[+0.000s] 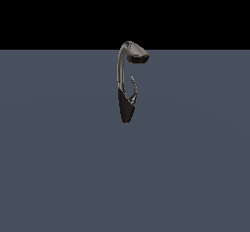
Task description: Turn on the faucet by rotating a designated handle.
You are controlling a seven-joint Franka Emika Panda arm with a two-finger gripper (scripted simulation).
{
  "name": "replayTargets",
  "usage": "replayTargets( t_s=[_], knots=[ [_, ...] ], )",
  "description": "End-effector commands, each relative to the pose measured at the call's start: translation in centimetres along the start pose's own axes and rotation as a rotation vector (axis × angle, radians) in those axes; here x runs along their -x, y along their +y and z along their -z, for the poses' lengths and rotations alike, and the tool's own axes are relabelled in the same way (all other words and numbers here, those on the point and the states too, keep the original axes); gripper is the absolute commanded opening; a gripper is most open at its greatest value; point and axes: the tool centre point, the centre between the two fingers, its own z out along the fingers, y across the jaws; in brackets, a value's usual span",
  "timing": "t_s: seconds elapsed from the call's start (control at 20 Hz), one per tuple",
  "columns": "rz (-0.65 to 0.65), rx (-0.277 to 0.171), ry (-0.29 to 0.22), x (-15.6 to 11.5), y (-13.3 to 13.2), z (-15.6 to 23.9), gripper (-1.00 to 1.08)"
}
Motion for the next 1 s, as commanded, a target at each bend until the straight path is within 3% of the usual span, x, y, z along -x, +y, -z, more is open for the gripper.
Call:
replayTargets(
  t_s=[0.0, 0.95],
  knots=[
    [-0.056, -0.023, -0.025, -1.9, -0.4, -0.8, -1.0],
    [-0.497, -0.173, -0.221, -16.3, -0.7, -9.8, -1.0]
  ],
)
